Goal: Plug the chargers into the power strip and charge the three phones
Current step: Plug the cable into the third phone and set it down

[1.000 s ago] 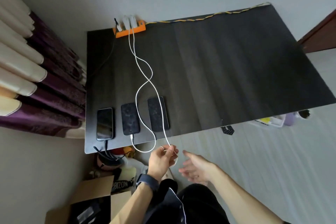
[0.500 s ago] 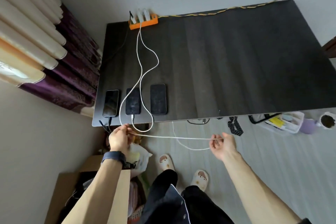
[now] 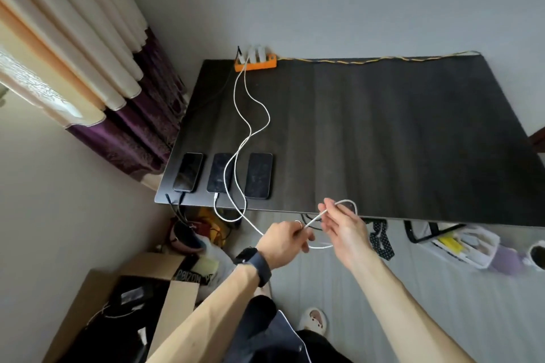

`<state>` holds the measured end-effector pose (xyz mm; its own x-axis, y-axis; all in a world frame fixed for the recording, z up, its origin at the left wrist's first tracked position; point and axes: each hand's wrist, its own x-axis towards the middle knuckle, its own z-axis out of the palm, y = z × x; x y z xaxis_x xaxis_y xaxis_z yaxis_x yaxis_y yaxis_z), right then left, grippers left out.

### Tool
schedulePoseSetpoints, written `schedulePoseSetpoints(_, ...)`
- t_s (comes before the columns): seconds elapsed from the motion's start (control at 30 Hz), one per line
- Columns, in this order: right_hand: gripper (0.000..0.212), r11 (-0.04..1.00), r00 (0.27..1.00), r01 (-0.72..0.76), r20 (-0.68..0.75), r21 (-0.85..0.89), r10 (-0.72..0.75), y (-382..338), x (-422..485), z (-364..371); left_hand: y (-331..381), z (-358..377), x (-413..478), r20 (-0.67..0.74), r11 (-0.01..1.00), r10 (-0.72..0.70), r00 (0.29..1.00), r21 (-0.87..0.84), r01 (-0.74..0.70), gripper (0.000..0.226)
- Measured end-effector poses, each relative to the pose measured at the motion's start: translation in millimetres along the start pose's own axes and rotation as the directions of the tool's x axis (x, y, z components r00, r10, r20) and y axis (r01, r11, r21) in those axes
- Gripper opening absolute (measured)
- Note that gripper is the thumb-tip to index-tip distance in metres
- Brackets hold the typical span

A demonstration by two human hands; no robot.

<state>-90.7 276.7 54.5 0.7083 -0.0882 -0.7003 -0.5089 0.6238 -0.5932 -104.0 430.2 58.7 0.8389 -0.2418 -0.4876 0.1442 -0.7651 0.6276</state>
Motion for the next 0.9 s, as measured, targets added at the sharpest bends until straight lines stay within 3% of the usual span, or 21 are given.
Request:
schedulePoseSetpoints(0.07,0.003,0.998,0.999,-0.031,-0.024,0.057,0.032,-14.7,4.3,1.1,-10.9,-11.5,-0.3,-0.082,0.999,0.012,0.997,0.030,-0.010,0.033)
schedulePoseSetpoints(0.13,0.009,0.986,0.996,-0.071,-0.040,0.151,0.078,-28.4,9.7,3.2,-27.7,-25.8,-2.2,-0.122,0.992,0.029,0.992,0.126,-0.014,0.032)
schedulePoseSetpoints(0.27,0.014,0.973,0.990,-0.021,-0.128,0.231,0.052,-48.3,16.7,14.5,-79.2,-55.2,-13.2,-0.218,0.955,-0.100,0.971,0.252,0.155,0.033)
schedulePoseSetpoints(0.4,0.029,0.993,0.978,0.075,-0.200,0.091,-0.056,-66.0,24.6,25.9,-124.4,-75.2,-34.9,-0.236,0.868,-0.288,0.928,0.345,0.357,0.036)
schedulePoseSetpoints(0.47,0.032,0.995,0.984,0.073,-0.159,-0.067,-0.083,-62.7,23.0,34.4,-125.0,-78.8,-37.7,-0.188,0.866,-0.322,0.928,0.339,0.369,0.030)
schedulePoseSetpoints(0.5,0.030,0.986,0.989,0.072,-0.116,-0.150,-0.090,-58.2,20.0,38.4,-119.4,-78.8,-36.9,-0.157,0.884,-0.314,0.936,0.312,0.348,0.025)
schedulePoseSetpoints(0.53,0.028,0.972,0.993,0.080,-0.065,-0.223,-0.097,-52.4,16.5,41.9,-110.1,-78.1,-35.0,-0.129,0.903,-0.302,0.944,0.278,0.327,0.035)
schedulePoseSetpoints(0.6,0.024,0.943,0.994,0.107,0.027,-0.315,-0.104,-40.1,8.7,47.2,-84.1,-74.5,-27.9,-0.035,0.958,-0.262,0.965,0.114,0.264,0.071)
schedulePoseSetpoints(0.63,0.022,0.934,0.992,0.121,0.066,-0.337,-0.105,-33.4,4.9,49.7,-70.2,-71.6,-23.6,0.022,0.973,-0.230,0.973,0.009,0.230,0.078)
schedulePoseSetpoints(0.67,0.021,0.926,0.989,0.136,0.097,-0.353,-0.108,-26.5,2.1,52.3,-54.9,-68.5,-19.1,0.077,0.978,-0.183,0.980,-0.083,0.189,0.073)
schedulePoseSetpoints(0.77,0.021,0.893,0.980,0.184,0.146,-0.410,-0.135,-13.6,-2.3,57.0,-21.4,-54.2,-11.2,0.119,0.961,-0.012,0.993,-0.273,0.045,0.029)
schedulePoseSetpoints(0.9,0.015,0.900,0.984,0.167,0.121,-0.402,-0.129,-19.6,2.8,51.2,-15.8,-41.4,-14.6,-0.017,0.918,0.065,0.998,-0.391,-0.066,0.032)
